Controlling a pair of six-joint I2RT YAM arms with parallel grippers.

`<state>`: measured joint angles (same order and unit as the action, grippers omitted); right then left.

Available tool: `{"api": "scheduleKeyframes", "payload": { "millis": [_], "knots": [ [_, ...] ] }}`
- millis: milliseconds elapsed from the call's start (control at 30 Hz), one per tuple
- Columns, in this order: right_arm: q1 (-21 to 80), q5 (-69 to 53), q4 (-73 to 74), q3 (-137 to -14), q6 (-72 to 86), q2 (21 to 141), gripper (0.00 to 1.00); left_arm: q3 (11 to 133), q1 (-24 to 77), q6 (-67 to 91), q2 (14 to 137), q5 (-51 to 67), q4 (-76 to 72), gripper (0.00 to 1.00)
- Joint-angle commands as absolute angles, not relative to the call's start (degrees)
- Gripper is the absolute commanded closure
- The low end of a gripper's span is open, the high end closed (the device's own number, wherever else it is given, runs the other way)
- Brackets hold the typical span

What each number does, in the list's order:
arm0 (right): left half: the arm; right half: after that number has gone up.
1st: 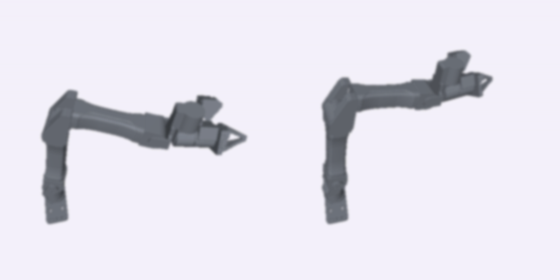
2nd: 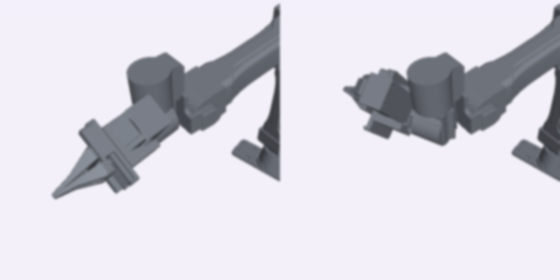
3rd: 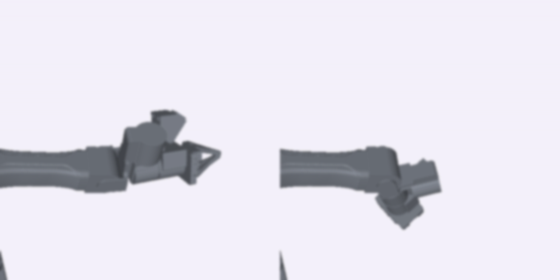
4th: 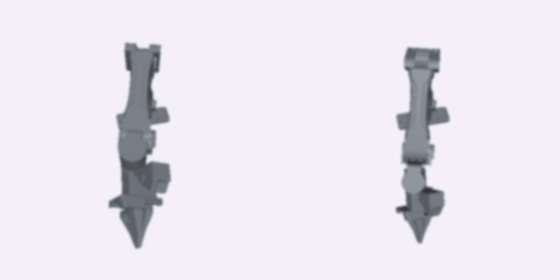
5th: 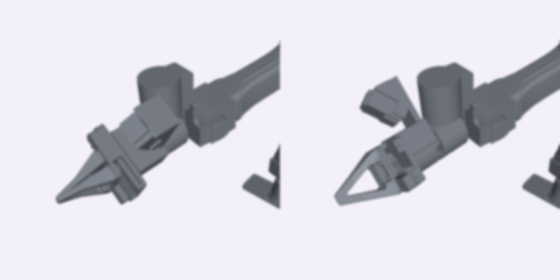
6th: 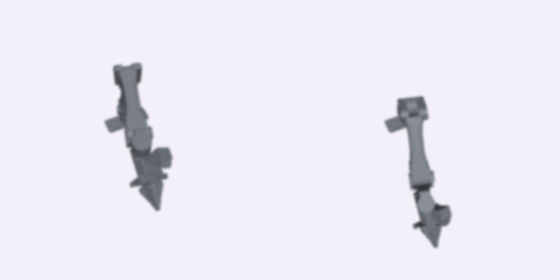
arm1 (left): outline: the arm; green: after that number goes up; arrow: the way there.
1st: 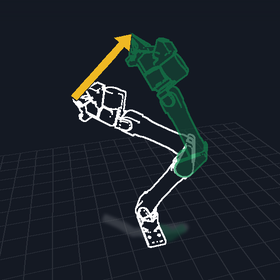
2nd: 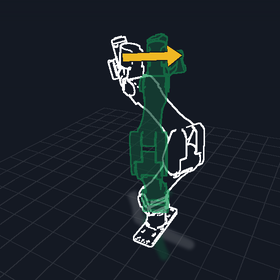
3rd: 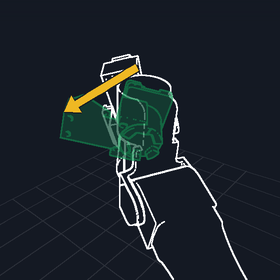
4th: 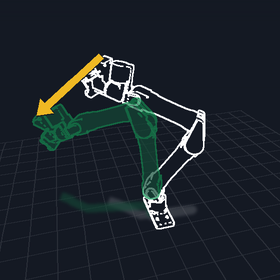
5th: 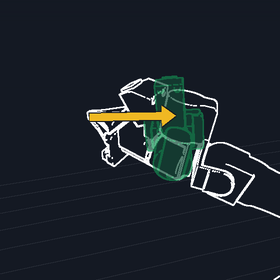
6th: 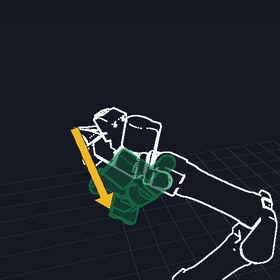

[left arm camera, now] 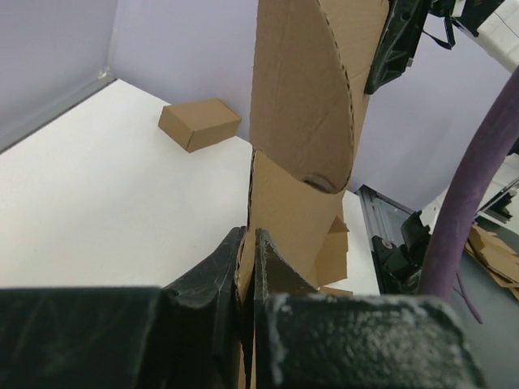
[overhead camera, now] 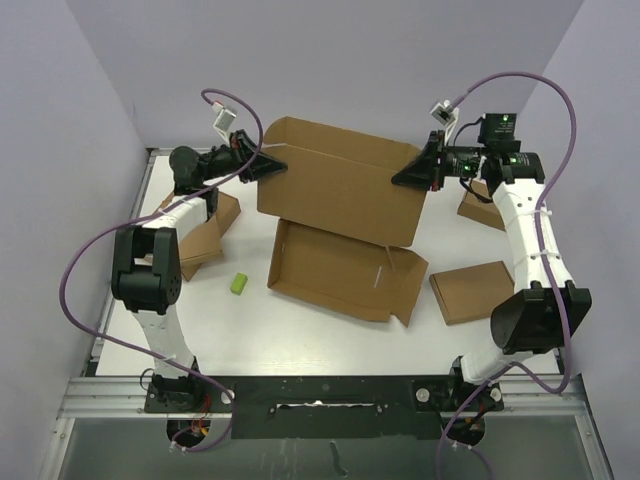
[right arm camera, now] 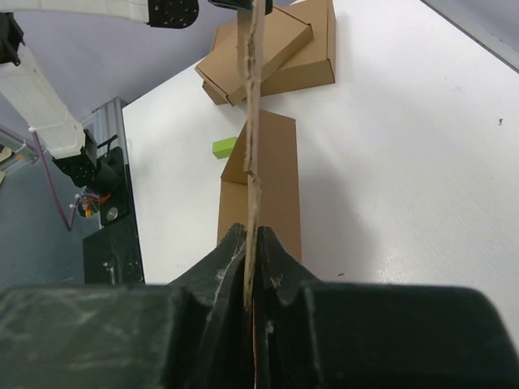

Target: Fold the paper box

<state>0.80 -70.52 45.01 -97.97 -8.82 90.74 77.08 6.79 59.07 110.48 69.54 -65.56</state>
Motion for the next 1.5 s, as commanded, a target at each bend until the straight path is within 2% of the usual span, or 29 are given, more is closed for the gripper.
{"api": "scheduleKeyframes", "payload": {
  "millis": [0,267,333,433,633,767,1000,1267,1400,1467],
  "knots": [
    [1.27,-68.99,45.67,-100.48,-11.06,91.06,0.92,74.97,5.62,59.76,107.87,65.54,-72.41,1.0],
    [-0.16,-61.78,45.1,-93.62,-16.51,86.76,0.36,58.67,4.48,50.51,97.87,52.25,-71.56,1.0],
    [-2.06,-60.47,43.44,-90.06,-17.2,84.34,0.26,55.0,4.48,48.02,95.23,49.37,-70.91,1.0],
    [-5.89,-59.55,40.71,-83.9,-18.01,80.71,0.19,50.45,4.47,45.22,91.18,46.8,-70.37,1.0],
    [-8.49,-55.21,36.74,-68.67,-20.56,77.3,0.15,45.49,4.42,42.7,85.45,45.57,-69.75,1.0],
    [-8.52,-50.23,31.72,-63.05,-20.11,78.78,0.15,45.18,4.41,42.11,84.12,46.98,-69.82,1.0],
    [-6.23,-44.16,28.5,-65.84,-21.73,86.28,0.12,43.77,4.46,43.03,84.19,49.15,-72.8,1.0],
    [-3.64,-43.84,24.71,-69.67,-21.3,96.16,0.13,43.51,4.48,44.33,84.09,50.13,-75.16,1.0],
    [-3.52,-43.0,23.4,-70.77,-19.84,99.79,0.15,43.37,4.4,44.88,84.11,50.4,-76.01,1.0],
    [-3.53,-42.27,23.41,-71.08,-19.78,100.91,0.22,43.31,4.39,45.12,84.11,50.34,-76.47,1.0]
  ]
}}
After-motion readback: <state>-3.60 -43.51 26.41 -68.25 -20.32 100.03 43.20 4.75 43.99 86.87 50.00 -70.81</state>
